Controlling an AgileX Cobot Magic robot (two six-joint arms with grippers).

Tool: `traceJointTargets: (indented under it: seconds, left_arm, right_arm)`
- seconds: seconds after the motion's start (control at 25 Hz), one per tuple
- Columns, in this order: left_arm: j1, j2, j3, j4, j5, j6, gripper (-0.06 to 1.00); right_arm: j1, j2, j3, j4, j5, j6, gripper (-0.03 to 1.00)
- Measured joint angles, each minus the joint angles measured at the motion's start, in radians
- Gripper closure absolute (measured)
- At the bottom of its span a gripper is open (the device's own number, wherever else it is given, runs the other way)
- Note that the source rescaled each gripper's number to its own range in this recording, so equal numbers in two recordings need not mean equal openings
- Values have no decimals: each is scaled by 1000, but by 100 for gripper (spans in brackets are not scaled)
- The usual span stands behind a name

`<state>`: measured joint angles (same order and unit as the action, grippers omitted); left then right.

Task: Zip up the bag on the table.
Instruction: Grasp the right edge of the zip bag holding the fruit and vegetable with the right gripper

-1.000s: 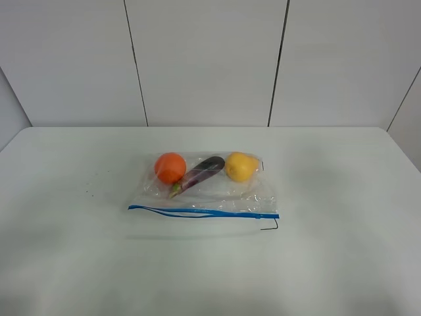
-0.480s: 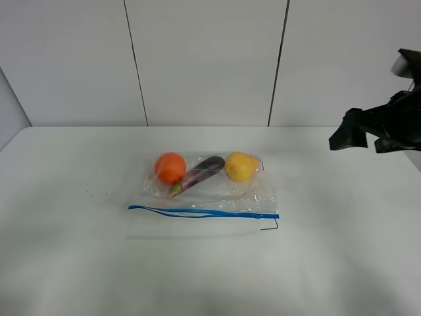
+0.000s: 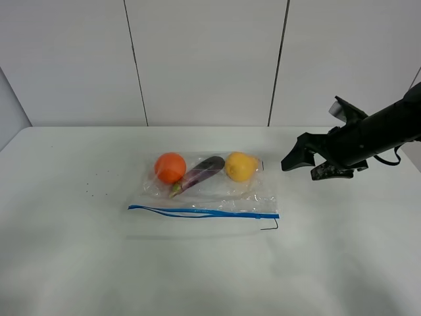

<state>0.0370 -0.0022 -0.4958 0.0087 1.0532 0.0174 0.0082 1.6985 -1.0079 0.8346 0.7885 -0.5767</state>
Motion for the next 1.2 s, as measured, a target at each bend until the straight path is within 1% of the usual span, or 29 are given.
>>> traceJointTargets:
  seconds: [0.24, 0.4, 0.48, 0.84, 1.08, 1.2]
  left_arm:
    - [0, 0, 0, 0, 0, 0, -6]
    - [0, 0, 0, 0, 0, 0, -6]
    - [0, 0, 0, 0, 0, 0, -6]
    - [0, 0, 0, 0, 0, 0, -6]
    - [0, 0, 0, 0, 0, 0, -6]
    - [0, 0, 0, 0, 0, 0, -6]
  right_arm:
    - [-42, 165, -66, 99, 113, -129, 13]
    - [-43, 263, -109, 181, 207, -224, 13]
    - [-43, 303, -113, 206, 233, -263, 14]
    - [-43, 425, -115, 246, 259, -362, 15]
    - [-43, 457, -116, 341, 306, -453, 15]
    - [-43, 461, -116, 346, 307, -460, 15]
